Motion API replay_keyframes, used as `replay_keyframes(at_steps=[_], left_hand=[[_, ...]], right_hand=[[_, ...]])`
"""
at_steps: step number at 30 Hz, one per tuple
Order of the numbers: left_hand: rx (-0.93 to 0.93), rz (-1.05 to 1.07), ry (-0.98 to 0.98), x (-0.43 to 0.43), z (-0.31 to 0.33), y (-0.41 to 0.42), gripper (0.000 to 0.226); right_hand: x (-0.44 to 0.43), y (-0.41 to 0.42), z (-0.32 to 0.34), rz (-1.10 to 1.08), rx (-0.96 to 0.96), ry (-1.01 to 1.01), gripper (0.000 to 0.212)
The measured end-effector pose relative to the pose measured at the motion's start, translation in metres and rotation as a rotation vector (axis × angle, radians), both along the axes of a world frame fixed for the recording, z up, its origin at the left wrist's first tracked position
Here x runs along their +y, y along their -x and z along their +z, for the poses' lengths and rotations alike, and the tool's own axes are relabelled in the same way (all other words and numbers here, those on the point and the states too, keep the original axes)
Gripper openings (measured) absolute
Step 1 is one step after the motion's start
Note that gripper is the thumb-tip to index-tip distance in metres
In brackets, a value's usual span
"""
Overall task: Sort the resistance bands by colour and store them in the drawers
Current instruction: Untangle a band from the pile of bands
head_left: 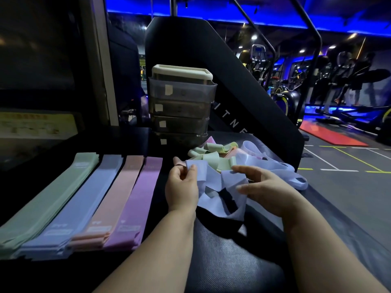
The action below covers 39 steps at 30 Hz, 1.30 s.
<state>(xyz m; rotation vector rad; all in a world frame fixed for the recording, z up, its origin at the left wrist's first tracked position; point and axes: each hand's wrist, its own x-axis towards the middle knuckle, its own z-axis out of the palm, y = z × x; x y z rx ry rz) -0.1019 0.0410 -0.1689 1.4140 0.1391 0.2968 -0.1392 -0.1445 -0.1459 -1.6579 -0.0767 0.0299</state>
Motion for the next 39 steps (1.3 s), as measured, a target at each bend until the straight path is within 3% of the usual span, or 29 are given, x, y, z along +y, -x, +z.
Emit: replay_keyframes(at_steps=[4, 8, 13, 16, 20, 22, 26, 34, 39], left_hand=[[0.003, 0.014, 0.007, 0.000, 0.000, 0.001, 0.019], [-0.006, 0.036, 0.034, 0.001, 0.003, 0.001, 0.014], [-0.015, 0.050, 0.062, 0.001, 0.005, 0.003, 0.010], [-0.011, 0.054, 0.064, 0.000, 0.004, 0.002, 0.012], [-0.012, 0.056, 0.070, -0.001, 0.002, 0.000, 0.011], [-0.010, 0.058, 0.071, -0.001, 0.002, 0.001, 0.011], [-0.017, 0.075, 0.083, 0.000, 0.004, 0.002, 0.013], [-0.061, 0.123, 0.130, 0.001, 0.009, 0.006, 0.019], [-0.066, 0.105, 0.261, 0.002, 0.013, 0.009, 0.016]], right_hand=[[-0.001, -0.005, -0.003, -0.016, -0.076, -0.060, 0.060], [-0.002, -0.004, 0.001, -0.164, -0.159, -0.102, 0.041], [-0.006, -0.014, -0.007, -0.432, -0.219, 0.165, 0.028], [-0.010, -0.015, -0.011, -0.582, -0.264, 0.423, 0.026], [-0.011, -0.013, -0.010, -0.643, -0.250, 0.559, 0.014], [-0.010, -0.013, -0.009, -0.618, -0.209, 0.493, 0.006], [-0.009, -0.007, 0.000, -0.495, -0.088, 0.175, 0.011], [-0.012, -0.003, 0.011, -0.580, -0.021, -0.203, 0.017], [-0.016, -0.005, 0.010, -0.644, -0.048, -0.273, 0.019]])
